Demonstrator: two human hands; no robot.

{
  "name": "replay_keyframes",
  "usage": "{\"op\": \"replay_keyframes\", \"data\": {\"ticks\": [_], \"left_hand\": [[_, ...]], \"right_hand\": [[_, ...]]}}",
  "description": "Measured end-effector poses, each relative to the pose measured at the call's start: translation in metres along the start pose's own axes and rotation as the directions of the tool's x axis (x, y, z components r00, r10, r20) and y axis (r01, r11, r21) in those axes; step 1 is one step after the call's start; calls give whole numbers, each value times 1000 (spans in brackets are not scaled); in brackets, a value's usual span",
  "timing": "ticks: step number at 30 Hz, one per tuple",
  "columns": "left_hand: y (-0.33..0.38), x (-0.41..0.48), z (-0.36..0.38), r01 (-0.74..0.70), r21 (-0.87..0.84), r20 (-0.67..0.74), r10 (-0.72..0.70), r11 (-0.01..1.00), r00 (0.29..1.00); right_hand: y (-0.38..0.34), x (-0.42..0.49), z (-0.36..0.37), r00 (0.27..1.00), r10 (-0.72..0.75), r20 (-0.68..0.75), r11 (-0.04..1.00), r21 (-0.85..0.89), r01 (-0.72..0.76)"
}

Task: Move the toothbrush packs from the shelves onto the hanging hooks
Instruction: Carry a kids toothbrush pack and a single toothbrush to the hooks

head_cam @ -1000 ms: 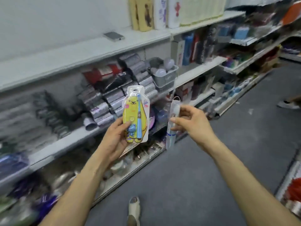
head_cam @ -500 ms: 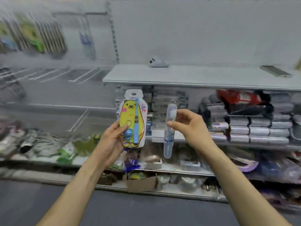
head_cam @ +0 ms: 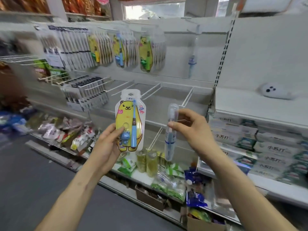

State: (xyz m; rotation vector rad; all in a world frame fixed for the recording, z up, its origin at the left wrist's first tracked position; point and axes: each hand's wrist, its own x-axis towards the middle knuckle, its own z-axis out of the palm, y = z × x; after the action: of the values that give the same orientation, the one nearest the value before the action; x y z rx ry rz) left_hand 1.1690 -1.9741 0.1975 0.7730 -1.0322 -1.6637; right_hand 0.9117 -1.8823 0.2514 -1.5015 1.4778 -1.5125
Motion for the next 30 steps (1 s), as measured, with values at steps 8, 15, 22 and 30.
{"op": "replay_keyframes", "data": {"ticks": [8,15,22,30], "left_hand": [[35,73,-19,-90,-25,-77,88,996,993],[71,122,-46,-115,-48,-89,110,992,990],[93,205,-48,-93,-49,61,96,994,994],[97,256,7,-16,-4,345,16,1000,938]], "right_hand": [[3,106,44,997,-59,39,998,17,58],[12,177,83,998,-65,-6,993,93,65],[5,219,88,962,-95,-256,991,71,117],[-19,216,52,849,-112,-517,992,-12,124]]}}
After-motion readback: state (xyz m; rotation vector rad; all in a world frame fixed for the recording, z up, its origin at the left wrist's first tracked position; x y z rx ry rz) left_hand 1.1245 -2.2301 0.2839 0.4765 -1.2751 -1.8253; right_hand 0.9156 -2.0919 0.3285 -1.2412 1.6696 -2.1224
